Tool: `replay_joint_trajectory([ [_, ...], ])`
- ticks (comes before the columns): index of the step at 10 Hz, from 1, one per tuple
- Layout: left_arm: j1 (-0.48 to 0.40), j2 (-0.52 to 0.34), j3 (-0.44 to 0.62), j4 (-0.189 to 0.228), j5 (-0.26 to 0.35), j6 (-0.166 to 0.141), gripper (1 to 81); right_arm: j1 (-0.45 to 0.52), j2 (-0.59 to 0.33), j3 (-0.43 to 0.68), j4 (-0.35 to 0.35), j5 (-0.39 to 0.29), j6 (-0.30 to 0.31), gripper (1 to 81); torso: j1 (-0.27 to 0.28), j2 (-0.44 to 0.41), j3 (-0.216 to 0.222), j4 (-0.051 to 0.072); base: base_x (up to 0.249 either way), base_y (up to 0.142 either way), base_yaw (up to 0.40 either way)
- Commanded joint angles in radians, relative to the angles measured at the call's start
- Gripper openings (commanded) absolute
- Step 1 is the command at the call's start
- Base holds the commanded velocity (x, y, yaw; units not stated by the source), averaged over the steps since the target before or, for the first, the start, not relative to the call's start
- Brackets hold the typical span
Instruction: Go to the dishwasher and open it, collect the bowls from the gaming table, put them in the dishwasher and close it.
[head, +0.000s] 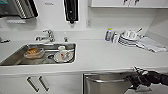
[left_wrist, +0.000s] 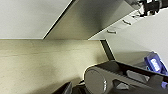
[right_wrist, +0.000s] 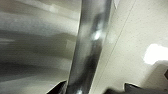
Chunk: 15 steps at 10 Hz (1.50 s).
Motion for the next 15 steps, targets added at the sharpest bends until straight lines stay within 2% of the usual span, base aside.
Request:
replay_joint_trajectory([
  [1,-0.048,-0.054,0.026,0.031,0.029,0.004,81.1,-0.014,-0.019,0.04,0.005,-0.204,-0.004,81.1,0.0,0.0,0.0,0.0,0.0,0.0,0.0],
  [6,-0.048,-0.054,0.025,0.029,0.031,0.004,81.1,-0.065,-0.019,-0.004,0.002,-0.193,-0.005,81.1,0.0,0.0,0.0,0.0,0.0,0.0,0.0],
  [9,-0.048,-0.051,0.026,0.029,0.032,0.004,81.1,-0.073,-0.048,0.01,0.004,-0.185,-0.005,81.1,0.0,0.0,0.0,0.0,0.0,0.0,0.0],
  [13,-0.048,-0.048,0.028,0.029,0.034,0.004,81.1,-0.086,-0.078,0.025,0.004,-0.159,-0.007,81.1,0.0,0.0,0.0,0.0,-0.076,0.0,0.0],
  [15,-0.048,-0.045,0.026,0.029,0.034,0.004,81.1,-0.097,-0.088,0.027,0.004,-0.119,-0.005,81.1,0.001,0.0,0.0,0.0,-0.077,0.0,0.0],
])
